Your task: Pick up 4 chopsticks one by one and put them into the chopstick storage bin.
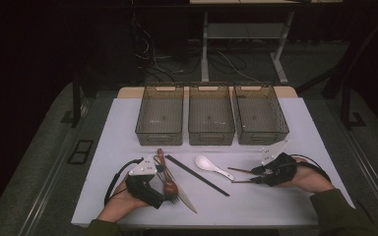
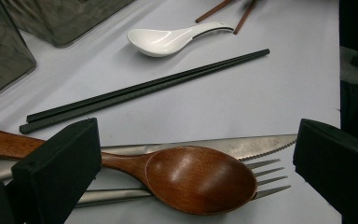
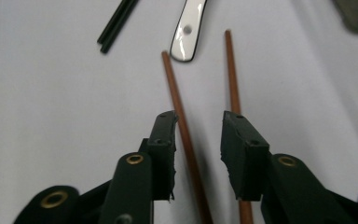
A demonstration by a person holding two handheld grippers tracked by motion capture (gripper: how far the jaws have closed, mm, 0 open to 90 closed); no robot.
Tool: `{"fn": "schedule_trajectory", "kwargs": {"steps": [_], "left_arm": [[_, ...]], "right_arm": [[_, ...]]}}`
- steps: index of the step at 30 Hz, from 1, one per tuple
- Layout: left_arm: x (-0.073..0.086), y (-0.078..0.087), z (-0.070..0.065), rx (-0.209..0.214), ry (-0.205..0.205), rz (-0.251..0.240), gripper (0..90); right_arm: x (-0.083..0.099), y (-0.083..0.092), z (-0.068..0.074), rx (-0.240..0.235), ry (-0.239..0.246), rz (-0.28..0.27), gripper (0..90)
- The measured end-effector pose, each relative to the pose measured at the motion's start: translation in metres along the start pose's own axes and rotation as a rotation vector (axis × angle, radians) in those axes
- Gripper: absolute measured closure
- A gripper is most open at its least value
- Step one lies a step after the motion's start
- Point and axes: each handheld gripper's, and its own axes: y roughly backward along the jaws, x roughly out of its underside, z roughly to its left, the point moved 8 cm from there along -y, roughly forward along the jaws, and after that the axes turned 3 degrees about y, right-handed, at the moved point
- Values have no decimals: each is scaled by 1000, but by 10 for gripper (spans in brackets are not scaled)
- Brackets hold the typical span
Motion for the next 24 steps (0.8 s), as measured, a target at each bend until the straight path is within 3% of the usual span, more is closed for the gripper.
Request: {"fn": "schedule_trajectory", "kwargs": {"steps": [6,10,24], "left_arm": [[0,0,0,0,0,-1,2],[0,0,0,1,1,0,2],[0,0,0,1,0,-1,2]], "right_arm": [[8,-11,3,-30,23,52,746],[9,-11,2,-29,33,56,813],[6,-12,12,-61,52,77,845]]}}
